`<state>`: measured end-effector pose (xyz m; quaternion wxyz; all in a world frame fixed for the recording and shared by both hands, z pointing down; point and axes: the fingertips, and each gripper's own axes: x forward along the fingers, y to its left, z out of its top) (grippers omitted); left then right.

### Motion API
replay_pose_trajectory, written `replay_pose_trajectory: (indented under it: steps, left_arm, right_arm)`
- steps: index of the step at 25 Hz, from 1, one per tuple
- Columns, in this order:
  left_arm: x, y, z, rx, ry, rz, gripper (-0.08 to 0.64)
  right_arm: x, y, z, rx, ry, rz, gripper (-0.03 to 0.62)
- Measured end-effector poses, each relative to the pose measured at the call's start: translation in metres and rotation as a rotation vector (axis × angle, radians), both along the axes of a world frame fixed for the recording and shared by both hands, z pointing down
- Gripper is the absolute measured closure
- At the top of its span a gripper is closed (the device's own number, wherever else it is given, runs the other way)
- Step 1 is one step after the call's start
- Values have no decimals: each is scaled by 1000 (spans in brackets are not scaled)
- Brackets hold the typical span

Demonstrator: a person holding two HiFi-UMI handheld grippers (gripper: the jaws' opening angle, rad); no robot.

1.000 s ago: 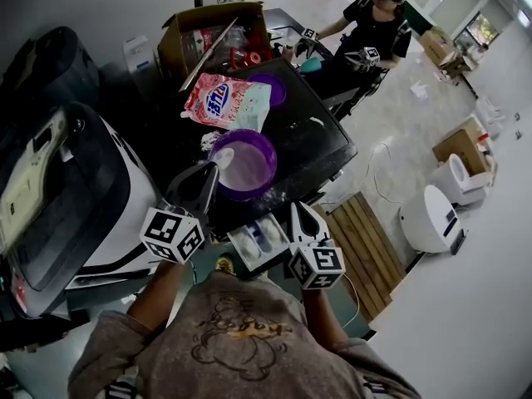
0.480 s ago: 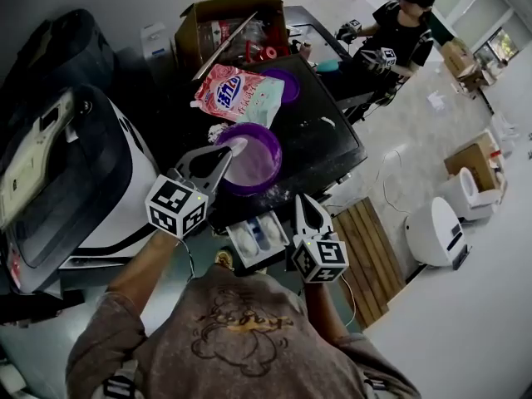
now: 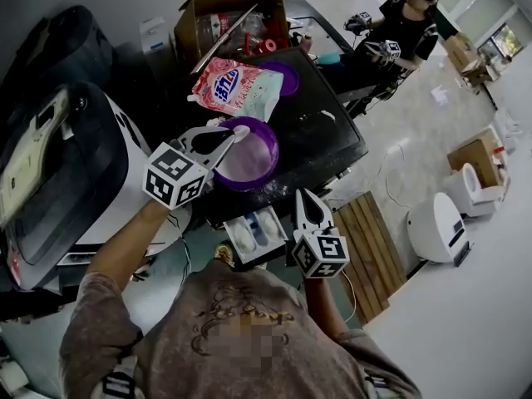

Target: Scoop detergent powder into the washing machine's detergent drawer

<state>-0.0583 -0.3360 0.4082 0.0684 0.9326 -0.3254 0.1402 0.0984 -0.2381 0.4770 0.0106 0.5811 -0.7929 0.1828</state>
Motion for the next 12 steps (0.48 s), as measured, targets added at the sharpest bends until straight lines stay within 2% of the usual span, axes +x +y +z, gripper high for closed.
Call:
replay_pose_trajectory:
  steps: [5,12]
  left_arm:
    - [9,-7,11,-27,-81,50,537]
    - [20,-12,28,-57,-255,152,537]
  right_arm:
    - [3,0,2,-14,-13,7,591]
    - [8,-3,1,-18,-28,25,591]
